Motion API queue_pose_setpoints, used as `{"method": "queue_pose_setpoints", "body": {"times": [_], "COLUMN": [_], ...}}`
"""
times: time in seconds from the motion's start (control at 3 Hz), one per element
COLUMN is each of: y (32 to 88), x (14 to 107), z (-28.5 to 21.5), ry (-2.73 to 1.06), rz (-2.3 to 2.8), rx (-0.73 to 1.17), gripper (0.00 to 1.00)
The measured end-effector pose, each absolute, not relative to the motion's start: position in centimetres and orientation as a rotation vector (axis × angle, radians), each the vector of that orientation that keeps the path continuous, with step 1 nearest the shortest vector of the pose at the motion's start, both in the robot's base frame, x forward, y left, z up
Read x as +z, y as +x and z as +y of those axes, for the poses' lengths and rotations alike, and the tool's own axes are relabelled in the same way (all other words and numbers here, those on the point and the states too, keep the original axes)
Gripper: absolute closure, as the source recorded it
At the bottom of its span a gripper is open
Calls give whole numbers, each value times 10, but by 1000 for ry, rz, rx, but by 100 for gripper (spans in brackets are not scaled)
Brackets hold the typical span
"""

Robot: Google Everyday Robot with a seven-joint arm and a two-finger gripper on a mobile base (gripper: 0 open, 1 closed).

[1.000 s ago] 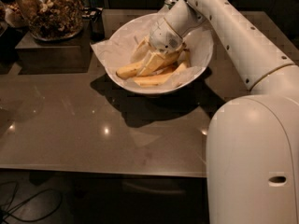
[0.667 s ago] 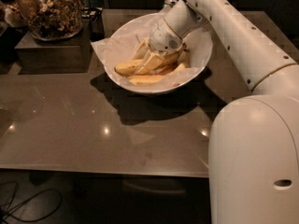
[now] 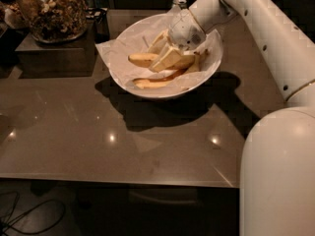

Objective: Pick banana from white bowl

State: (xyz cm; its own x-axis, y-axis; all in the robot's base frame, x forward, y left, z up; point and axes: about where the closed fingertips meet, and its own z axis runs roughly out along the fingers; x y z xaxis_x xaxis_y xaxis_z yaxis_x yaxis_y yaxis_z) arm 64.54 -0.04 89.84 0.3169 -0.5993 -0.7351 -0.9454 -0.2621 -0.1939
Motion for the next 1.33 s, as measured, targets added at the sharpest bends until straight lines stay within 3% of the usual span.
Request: {"method": "queue_pose_setpoints", "body": {"times": [0.33, 1.33], "y": [615, 474], "x": [953, 1030], "z": [-16, -71], "ry": [-1820, -1539], "rz": [1244, 1340], "rx": [771, 610], "gripper": [100, 100]}}
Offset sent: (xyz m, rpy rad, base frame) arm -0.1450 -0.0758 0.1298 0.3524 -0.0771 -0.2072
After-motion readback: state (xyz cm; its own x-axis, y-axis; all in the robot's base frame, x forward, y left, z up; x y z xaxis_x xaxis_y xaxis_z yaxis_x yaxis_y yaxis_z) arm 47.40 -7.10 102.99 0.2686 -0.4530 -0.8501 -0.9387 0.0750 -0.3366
